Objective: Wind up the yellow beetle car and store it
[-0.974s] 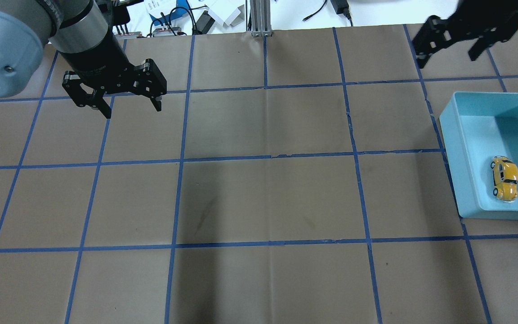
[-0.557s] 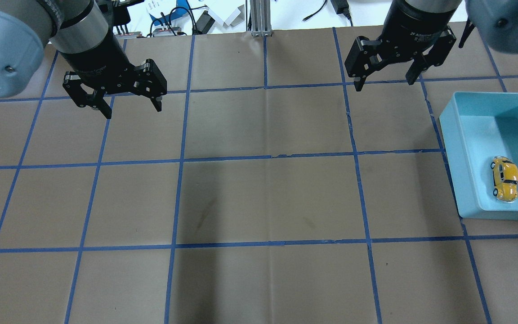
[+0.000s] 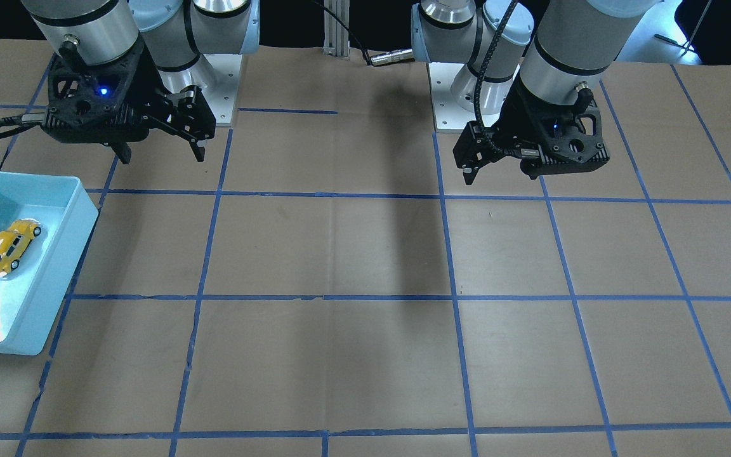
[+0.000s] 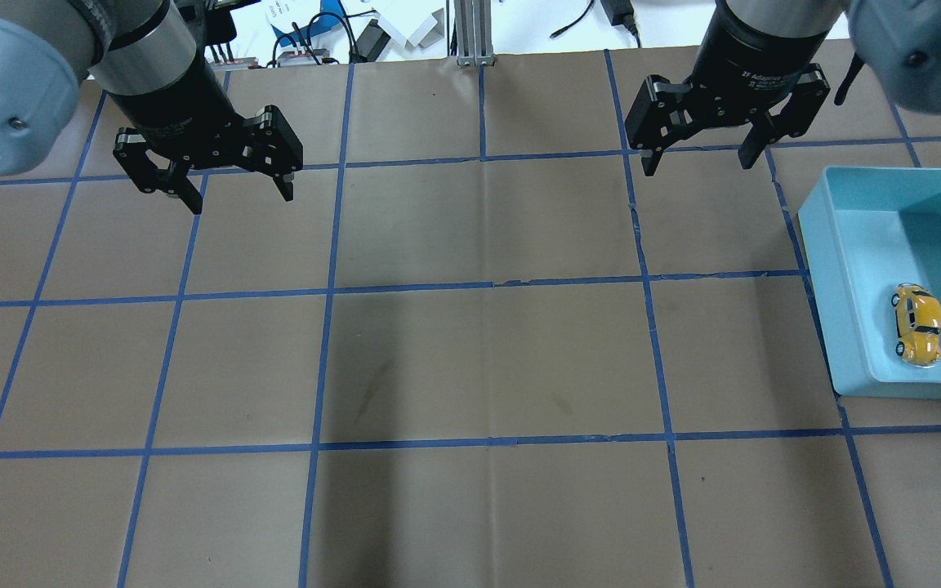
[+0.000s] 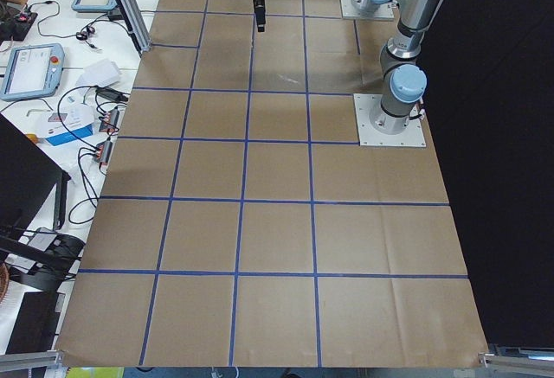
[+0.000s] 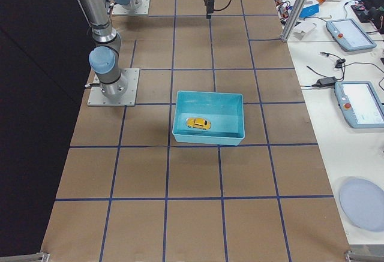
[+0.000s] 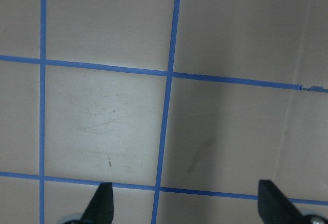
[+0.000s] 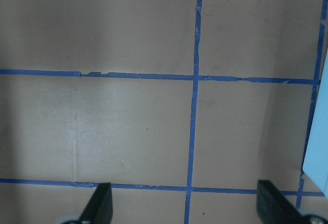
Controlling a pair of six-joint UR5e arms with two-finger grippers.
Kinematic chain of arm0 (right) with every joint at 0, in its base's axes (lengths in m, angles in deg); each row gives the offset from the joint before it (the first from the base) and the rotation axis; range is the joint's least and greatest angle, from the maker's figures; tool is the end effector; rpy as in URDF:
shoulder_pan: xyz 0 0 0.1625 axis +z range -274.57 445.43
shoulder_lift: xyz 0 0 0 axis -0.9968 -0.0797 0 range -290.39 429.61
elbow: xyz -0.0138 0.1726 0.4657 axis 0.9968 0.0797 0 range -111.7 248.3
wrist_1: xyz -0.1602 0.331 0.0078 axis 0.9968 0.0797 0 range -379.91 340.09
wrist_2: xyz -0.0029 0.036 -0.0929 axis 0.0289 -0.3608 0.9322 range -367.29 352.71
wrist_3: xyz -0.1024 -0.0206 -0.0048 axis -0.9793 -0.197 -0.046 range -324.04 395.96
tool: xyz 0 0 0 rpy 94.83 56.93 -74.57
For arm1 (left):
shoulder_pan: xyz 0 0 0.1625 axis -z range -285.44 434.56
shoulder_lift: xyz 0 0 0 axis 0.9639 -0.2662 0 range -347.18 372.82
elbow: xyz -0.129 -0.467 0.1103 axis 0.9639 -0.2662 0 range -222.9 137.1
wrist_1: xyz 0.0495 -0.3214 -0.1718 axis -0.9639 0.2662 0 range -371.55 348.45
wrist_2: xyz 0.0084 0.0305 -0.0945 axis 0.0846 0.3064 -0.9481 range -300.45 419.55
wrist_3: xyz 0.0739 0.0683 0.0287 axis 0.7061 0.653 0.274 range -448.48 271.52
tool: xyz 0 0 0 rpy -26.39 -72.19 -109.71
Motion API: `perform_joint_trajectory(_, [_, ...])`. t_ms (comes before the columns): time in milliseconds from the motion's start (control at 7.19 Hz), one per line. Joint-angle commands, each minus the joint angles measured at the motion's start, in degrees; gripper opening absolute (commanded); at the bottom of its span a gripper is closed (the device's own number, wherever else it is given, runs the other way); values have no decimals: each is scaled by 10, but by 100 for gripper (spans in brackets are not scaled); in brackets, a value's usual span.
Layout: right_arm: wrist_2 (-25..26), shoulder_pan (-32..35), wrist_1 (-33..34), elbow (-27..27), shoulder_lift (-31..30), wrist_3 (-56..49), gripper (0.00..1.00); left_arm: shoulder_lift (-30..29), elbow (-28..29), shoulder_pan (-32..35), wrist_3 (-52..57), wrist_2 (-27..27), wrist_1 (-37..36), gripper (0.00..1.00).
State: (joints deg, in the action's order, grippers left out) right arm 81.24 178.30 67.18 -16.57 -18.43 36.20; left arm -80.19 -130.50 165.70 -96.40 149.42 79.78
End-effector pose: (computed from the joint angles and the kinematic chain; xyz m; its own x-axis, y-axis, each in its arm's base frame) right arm 0.1589 -0.4521 0.5739 -0.9986 -0.0460 -0.0256 -0.0460 0.9989 -0.0044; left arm -0.1426 -0.4622 0.5471 -0.9930 -0.1180 -0.0024 -0.1181 0.9924 0.0337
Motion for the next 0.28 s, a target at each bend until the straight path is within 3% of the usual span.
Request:
perform_joint_trajectory(0, [2, 0, 1, -1, 0, -1, 100, 1, -1, 0, 0, 1, 0, 100])
perform_joint_trajectory(139, [1, 1, 1, -1, 0, -2, 100, 1, 0, 0, 0, 2, 0, 100])
